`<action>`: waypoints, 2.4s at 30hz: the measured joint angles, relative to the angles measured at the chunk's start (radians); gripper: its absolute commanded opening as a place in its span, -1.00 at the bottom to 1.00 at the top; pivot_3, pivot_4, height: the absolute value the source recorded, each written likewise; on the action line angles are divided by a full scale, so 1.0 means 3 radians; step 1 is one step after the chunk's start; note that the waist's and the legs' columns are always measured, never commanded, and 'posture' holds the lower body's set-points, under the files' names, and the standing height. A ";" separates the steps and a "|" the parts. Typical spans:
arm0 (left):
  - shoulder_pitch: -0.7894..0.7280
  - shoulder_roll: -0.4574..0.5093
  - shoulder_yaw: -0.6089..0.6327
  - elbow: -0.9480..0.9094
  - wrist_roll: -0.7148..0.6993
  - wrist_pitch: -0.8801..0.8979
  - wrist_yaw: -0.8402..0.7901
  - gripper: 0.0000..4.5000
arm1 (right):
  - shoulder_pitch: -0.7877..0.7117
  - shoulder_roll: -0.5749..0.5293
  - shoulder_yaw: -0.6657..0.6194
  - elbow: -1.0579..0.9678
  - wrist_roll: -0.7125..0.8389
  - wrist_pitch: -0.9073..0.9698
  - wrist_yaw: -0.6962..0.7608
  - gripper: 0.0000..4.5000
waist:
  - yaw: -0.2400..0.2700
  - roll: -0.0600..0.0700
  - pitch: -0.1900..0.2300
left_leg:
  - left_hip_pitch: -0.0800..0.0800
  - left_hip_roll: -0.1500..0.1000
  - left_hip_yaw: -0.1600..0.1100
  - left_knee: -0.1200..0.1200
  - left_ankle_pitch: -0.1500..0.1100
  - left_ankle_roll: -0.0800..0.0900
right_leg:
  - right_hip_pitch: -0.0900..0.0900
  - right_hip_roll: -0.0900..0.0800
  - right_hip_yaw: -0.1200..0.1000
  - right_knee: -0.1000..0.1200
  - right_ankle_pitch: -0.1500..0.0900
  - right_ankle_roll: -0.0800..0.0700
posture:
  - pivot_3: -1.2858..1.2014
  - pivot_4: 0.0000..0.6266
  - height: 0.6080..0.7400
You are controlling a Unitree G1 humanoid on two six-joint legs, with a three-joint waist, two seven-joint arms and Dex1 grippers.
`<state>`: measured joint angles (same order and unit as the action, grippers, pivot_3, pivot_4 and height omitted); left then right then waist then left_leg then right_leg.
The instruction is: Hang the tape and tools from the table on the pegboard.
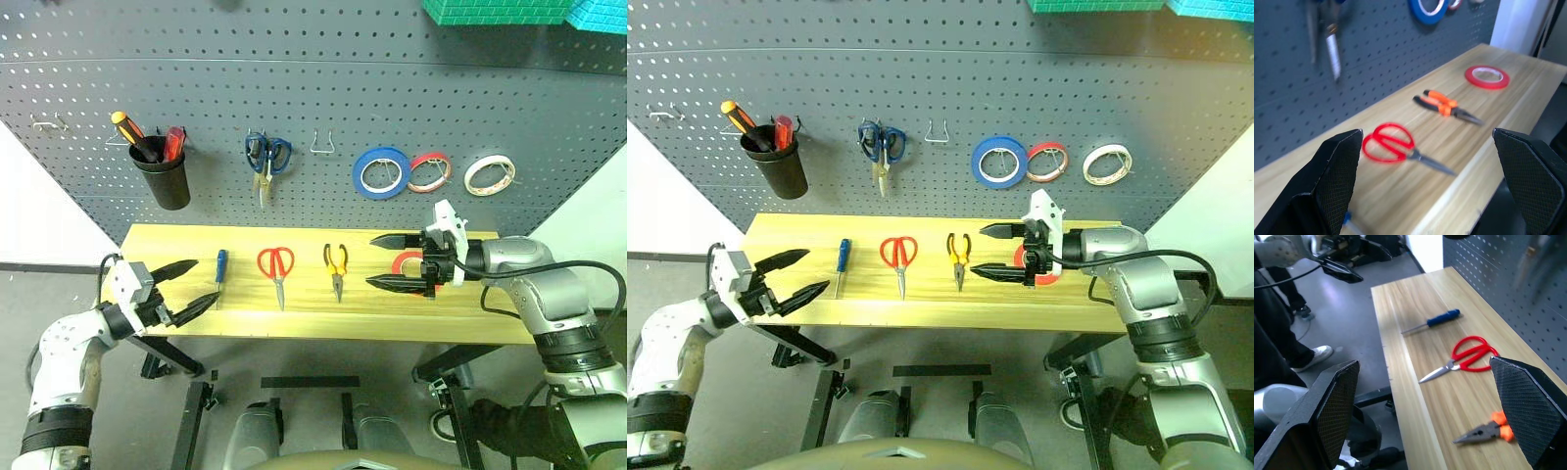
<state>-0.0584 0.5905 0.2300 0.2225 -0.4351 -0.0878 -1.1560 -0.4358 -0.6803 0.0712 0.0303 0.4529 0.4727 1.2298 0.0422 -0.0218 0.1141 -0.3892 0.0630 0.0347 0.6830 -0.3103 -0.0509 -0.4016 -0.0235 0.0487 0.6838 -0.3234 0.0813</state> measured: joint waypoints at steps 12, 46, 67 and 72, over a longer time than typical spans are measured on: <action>0.0018 0.0152 -0.0052 -0.0583 -0.0114 0.0564 0.0138 0.99 | 0.0014 -0.0114 -0.0014 0.0084 -0.0057 -0.0051 0.0114 1.00 | -0.0008 0.0012 0.0013 | 0.0000 0.0001 0.0000 0.0000 -0.0001 0.0001 | 0.0000 0.0001 0.0001 -0.0002 0.0000 0.0000 | 0.13 -0.61 1.00; -0.0546 -0.0342 -0.0761 -0.0624 0.0577 0.0960 0.1169 0.99 | -0.0420 0.0042 0.0357 0.0647 -0.0808 0.0451 -0.0635 1.00 | -0.0051 0.0027 0.0422 | -0.0013 0.0000 -0.0012 0.0001 -0.0003 0.0005 | -0.0018 -0.0007 0.0004 0.0003 0.0001 -0.0001 | 0.05 0.02 1.00; -0.1814 -0.0621 -0.1628 -0.0300 0.0906 0.1664 0.0939 0.99 | -0.1068 0.0220 0.0400 0.2032 -0.1366 -0.0023 -0.1049 1.00 | -0.0296 0.0019 0.0863 | -0.0069 0.0008 0.0001 0.0015 0.0007 -0.0012 | -0.0085 -0.0015 0.0002 0.0020 0.0002 0.0002 | 0.01 0.39 1.00; -0.1912 -0.0757 -0.1685 -0.0281 0.0916 0.1741 0.0927 0.99 | -0.1388 0.0325 0.0462 0.2528 -0.1534 -0.0279 -0.1068 1.00 | -0.0290 0.0018 0.0902 | -0.0069 0.0011 0.0009 0.0021 0.0007 -0.0011 | -0.0088 -0.0019 0.0003 0.0024 0.0002 0.0002 | 0.02 0.40 1.00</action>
<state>-0.6320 0.3635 -0.2756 0.1381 -0.1603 0.4346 -0.8779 -0.8523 -0.5829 0.2098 0.7888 -0.0074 0.3890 0.9093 -0.0449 -0.0164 0.3848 -0.4101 0.0663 0.0374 0.6894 -0.3083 -0.0543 -0.4281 -0.0293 0.0495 0.6910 -0.3227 0.0819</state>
